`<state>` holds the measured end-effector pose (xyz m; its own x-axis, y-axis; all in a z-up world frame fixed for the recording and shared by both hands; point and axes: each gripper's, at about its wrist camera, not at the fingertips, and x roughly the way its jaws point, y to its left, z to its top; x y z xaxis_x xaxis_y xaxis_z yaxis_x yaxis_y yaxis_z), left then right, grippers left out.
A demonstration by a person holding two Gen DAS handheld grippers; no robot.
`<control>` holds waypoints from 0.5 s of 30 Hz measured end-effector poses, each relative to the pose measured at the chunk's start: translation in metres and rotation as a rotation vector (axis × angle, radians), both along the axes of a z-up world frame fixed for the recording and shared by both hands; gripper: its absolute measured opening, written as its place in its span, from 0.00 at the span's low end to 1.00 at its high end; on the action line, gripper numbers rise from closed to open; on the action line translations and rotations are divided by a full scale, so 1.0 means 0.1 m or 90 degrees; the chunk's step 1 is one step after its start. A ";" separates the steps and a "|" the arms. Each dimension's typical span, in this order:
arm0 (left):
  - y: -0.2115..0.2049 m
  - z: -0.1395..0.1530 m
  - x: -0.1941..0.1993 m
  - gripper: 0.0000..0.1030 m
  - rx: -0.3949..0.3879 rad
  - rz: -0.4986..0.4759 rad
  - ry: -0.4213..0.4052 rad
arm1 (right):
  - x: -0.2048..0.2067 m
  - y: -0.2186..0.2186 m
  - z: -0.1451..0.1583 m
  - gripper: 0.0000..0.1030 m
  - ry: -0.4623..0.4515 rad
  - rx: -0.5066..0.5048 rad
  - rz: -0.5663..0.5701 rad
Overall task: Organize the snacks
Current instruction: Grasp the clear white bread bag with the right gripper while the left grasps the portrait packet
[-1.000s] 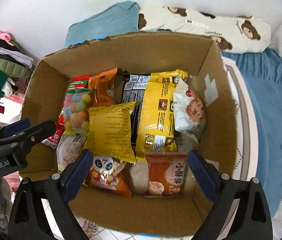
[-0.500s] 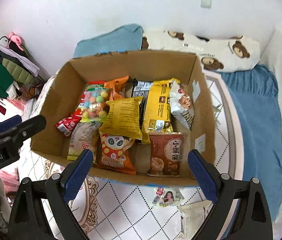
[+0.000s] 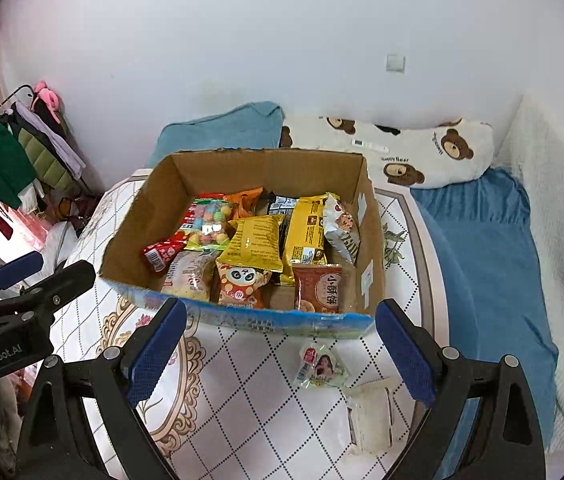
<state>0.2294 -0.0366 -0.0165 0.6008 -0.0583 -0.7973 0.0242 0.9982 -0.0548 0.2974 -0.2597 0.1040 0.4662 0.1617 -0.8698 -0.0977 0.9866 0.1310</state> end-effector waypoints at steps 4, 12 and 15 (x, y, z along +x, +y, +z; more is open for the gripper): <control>-0.02 0.07 -0.17 0.90 0.008 -0.002 -0.019 | -0.19 0.00 0.13 0.95 -0.021 0.001 0.002; -0.12 -0.02 -0.28 0.90 0.012 -0.007 -0.004 | -0.39 -0.18 0.10 0.95 -0.001 0.064 -0.028; -0.32 -0.20 -0.25 0.90 0.031 -0.033 0.025 | -0.44 -0.40 -0.03 0.95 0.025 0.079 -0.058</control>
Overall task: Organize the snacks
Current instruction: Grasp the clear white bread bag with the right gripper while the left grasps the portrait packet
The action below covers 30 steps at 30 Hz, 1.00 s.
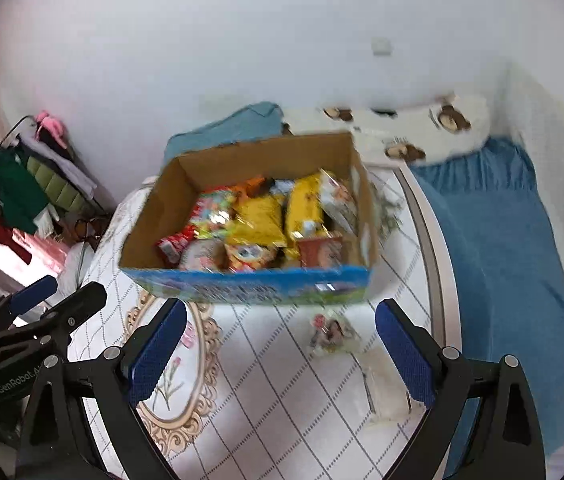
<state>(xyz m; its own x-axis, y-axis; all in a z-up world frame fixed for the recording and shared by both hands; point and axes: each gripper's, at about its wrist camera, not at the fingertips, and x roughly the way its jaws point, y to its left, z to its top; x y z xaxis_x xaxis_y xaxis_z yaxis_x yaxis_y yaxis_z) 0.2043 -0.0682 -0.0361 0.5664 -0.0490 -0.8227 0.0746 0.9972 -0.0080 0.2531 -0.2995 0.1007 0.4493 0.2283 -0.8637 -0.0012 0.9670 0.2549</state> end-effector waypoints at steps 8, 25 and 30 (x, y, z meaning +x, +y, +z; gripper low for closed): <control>-0.90 -0.76 0.32 0.90 0.067 -0.118 0.134 | -0.18 -0.72 -0.86 0.67 0.121 0.042 -0.074; -1.98 -1.89 0.86 0.81 0.108 -0.202 0.327 | -0.47 -1.11 -2.15 0.70 0.239 0.053 0.005; -2.01 -1.90 0.82 0.59 0.126 -0.203 0.311 | -0.46 -1.11 -2.26 0.70 0.242 0.046 0.002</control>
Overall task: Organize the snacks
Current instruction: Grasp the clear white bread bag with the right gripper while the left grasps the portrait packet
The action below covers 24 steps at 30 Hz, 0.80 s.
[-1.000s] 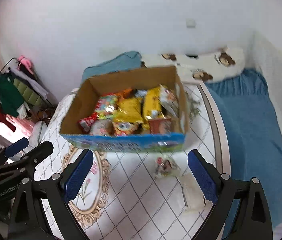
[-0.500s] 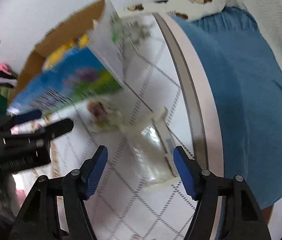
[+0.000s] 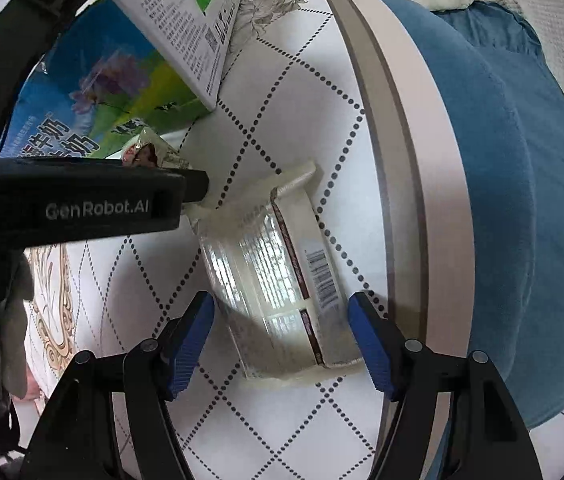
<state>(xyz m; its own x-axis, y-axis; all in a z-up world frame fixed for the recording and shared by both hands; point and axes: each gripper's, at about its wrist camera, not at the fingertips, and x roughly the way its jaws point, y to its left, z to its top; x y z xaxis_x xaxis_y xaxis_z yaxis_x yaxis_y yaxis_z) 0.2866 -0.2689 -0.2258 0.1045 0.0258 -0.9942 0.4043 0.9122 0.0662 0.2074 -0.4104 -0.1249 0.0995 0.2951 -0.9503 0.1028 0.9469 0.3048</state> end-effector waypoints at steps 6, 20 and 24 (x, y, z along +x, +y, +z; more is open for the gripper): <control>0.32 0.11 -0.28 0.59 0.002 -0.002 -0.009 | 0.04 0.07 -0.06 0.61 0.006 -0.018 -0.001; 1.66 0.06 -1.20 0.59 -0.043 0.157 0.088 | -0.60 0.87 -0.07 0.60 0.108 0.082 -0.002; 1.84 0.04 -1.31 0.60 -0.056 0.189 0.090 | -0.64 1.06 -0.04 0.60 0.114 0.065 0.008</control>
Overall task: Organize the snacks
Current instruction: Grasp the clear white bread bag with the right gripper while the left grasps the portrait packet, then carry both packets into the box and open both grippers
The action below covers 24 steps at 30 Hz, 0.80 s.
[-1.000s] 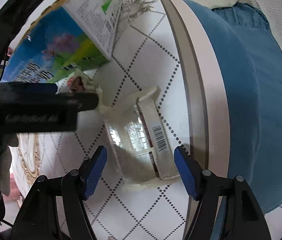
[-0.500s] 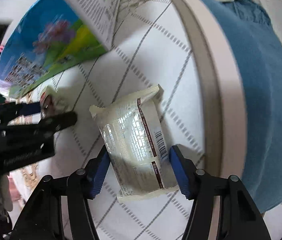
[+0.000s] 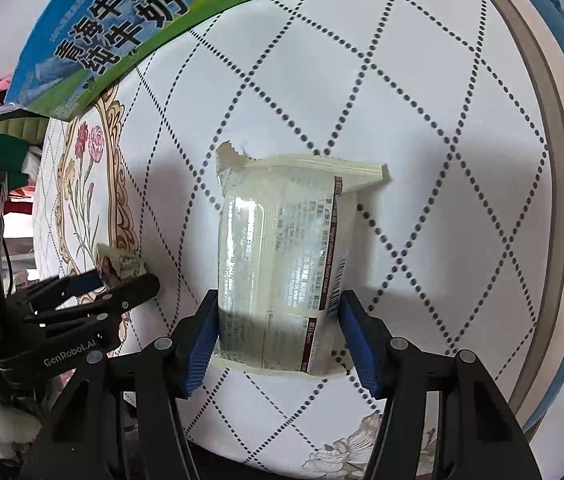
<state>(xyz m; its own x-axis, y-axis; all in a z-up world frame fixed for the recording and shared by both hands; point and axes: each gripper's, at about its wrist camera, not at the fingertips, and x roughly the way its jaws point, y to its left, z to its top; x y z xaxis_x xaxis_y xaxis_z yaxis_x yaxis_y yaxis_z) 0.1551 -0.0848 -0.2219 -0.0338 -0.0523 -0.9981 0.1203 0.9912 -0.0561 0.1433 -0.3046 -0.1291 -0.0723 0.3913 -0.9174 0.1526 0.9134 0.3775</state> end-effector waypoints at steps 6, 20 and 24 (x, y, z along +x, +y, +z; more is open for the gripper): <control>0.15 -0.15 -0.17 0.59 0.000 0.007 -0.010 | 0.11 0.04 -0.01 0.60 0.006 -0.019 -0.004; 0.19 -0.50 0.02 0.60 -0.024 0.035 0.003 | 0.25 0.56 0.04 0.59 -0.050 -0.111 0.132; 0.28 -0.57 0.09 0.61 -0.038 0.049 0.012 | 0.30 0.61 -0.02 0.62 -0.043 -0.105 0.121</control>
<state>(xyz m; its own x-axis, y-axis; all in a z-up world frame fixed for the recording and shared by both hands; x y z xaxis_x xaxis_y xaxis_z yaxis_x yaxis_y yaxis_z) 0.1643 -0.0571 -0.2792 -0.0465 -0.1153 -0.9922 0.0415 0.9922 -0.1172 0.1731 -0.2434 -0.1308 -0.0667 0.2211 -0.9730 -0.0476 0.9733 0.2244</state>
